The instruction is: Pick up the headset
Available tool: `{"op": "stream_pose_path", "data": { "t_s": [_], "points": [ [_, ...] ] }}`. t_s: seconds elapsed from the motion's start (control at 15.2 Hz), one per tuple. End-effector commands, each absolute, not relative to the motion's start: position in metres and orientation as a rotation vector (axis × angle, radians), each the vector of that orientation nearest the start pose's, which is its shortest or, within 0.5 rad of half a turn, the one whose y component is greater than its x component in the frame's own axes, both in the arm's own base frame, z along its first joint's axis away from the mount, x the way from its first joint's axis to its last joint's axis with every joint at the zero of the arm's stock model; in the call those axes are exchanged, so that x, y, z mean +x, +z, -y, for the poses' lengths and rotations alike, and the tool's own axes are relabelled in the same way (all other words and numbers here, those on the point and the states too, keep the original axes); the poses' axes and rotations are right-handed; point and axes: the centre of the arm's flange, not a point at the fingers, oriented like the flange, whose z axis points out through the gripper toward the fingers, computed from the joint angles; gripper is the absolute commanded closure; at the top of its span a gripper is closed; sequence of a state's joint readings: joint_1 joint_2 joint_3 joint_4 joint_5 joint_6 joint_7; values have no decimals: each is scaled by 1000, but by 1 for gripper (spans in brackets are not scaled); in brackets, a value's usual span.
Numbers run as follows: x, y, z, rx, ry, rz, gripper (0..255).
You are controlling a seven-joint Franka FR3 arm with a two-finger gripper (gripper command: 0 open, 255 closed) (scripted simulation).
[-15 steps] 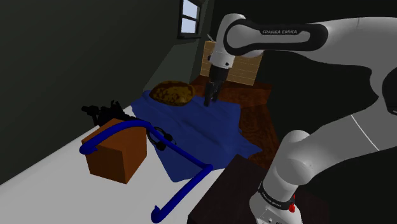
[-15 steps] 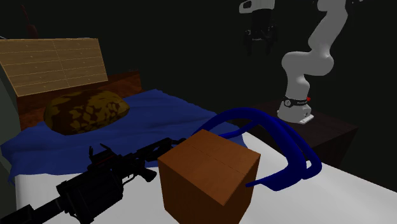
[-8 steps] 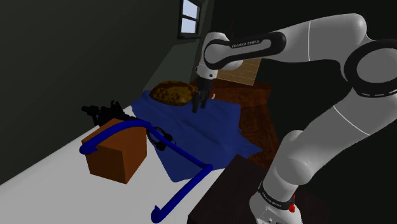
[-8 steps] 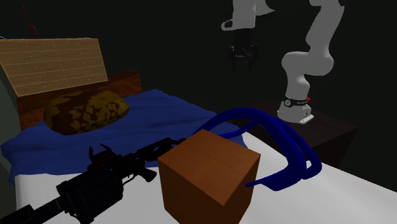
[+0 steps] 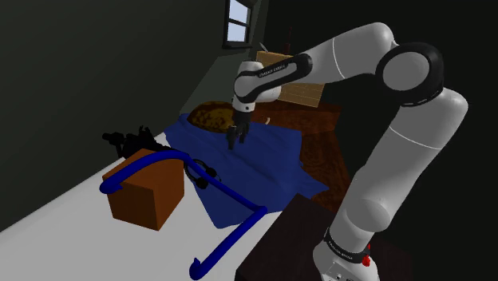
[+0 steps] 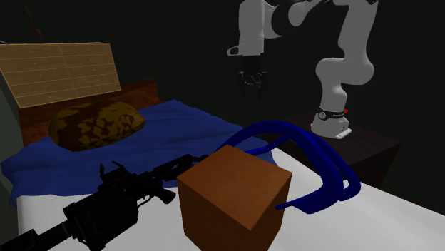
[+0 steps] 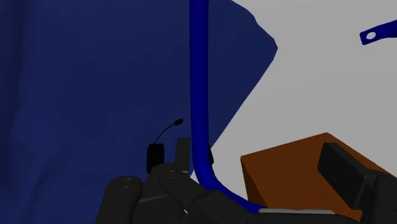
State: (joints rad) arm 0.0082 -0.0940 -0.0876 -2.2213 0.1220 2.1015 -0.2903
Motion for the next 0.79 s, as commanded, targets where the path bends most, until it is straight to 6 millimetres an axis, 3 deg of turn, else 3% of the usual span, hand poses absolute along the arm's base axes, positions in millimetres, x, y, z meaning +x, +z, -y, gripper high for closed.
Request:
{"op": "stream_pose_path", "data": {
  "t_s": [0.0, 0.73],
  "points": [
    [526, 393, 37, -3019, 16, 226, 0],
    [626, 286, 62, -3023, 63, 231, 0]
  ]
}}
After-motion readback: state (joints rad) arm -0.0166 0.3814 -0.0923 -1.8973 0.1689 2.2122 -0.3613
